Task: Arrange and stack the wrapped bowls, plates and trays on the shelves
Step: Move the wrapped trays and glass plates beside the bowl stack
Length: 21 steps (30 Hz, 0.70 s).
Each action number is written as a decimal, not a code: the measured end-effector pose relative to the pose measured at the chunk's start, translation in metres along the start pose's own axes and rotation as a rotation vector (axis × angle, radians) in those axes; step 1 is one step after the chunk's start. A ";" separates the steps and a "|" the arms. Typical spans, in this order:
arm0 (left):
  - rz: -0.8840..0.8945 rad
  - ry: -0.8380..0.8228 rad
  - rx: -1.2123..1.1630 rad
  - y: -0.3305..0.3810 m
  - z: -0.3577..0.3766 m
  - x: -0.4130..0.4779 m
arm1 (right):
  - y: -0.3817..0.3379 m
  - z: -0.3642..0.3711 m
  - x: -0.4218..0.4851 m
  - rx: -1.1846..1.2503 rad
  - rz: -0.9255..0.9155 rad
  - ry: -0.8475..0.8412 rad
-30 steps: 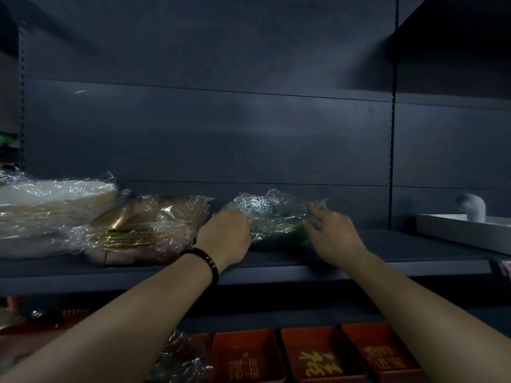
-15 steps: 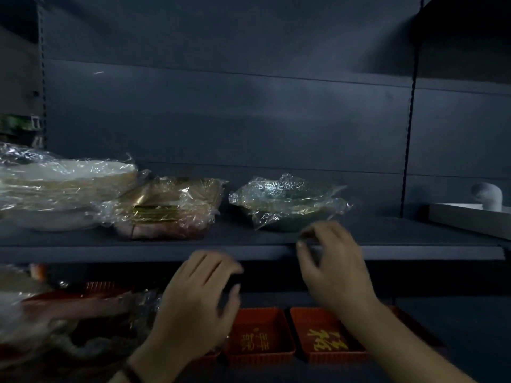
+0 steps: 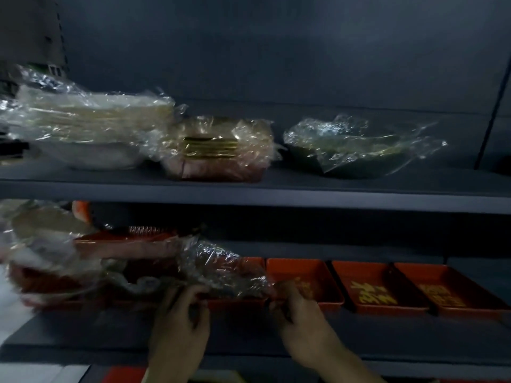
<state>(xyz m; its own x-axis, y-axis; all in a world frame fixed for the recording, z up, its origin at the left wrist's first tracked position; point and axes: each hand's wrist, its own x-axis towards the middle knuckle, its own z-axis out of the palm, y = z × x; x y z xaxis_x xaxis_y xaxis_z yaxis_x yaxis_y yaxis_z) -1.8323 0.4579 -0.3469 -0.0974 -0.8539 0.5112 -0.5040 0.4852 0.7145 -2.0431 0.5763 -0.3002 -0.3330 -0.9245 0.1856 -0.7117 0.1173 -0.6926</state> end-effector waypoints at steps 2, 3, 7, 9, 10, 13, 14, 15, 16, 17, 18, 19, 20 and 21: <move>-0.037 -0.044 -0.044 -0.007 0.000 0.004 | 0.004 0.016 0.011 -0.002 -0.001 0.003; -0.063 -0.076 -0.075 -0.009 0.000 0.007 | 0.006 0.023 0.018 -0.008 -0.001 0.008; -0.134 -0.154 -0.214 -0.017 -0.001 0.013 | 0.009 0.042 0.036 0.089 0.018 -0.035; -0.136 -0.159 -0.259 -0.020 -0.002 0.018 | 0.011 0.050 0.043 0.138 0.021 -0.039; -0.138 -0.161 -0.272 -0.022 -0.002 0.020 | 0.011 0.054 0.047 0.156 0.024 -0.045; -0.127 -0.190 -0.289 -0.026 0.002 0.024 | 0.015 0.067 0.059 0.190 0.042 -0.044; -0.129 -0.211 -0.299 -0.025 0.004 0.025 | 0.015 0.070 0.062 0.201 0.042 -0.030; -0.133 -0.234 -0.309 -0.023 0.006 0.026 | 0.016 0.072 0.065 0.209 0.042 -0.020; -0.139 -0.252 -0.312 -0.021 0.007 0.026 | 0.015 0.075 0.067 0.215 0.049 -0.018; -0.140 -0.253 -0.300 -0.019 0.009 0.025 | 0.013 0.076 0.068 0.226 0.059 -0.024; -0.133 -0.241 -0.280 -0.019 0.011 0.025 | 0.011 0.078 0.070 0.234 0.068 -0.032; -0.125 -0.233 -0.263 -0.019 0.013 0.024 | 0.010 0.080 0.072 0.234 0.072 -0.034; -0.130 -0.237 -0.262 -0.020 0.014 0.023 | 0.010 0.082 0.075 0.225 0.071 -0.028; -0.147 -0.253 -0.276 -0.019 0.015 0.023 | 0.009 0.083 0.077 0.214 0.063 -0.015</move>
<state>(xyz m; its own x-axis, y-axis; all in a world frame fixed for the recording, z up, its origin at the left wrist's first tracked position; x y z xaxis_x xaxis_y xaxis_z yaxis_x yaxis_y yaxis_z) -1.8373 0.4260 -0.3557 -0.2673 -0.9205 0.2850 -0.2822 0.3576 0.8902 -2.0239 0.4762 -0.3503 -0.3622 -0.9233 0.1276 -0.5418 0.0972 -0.8349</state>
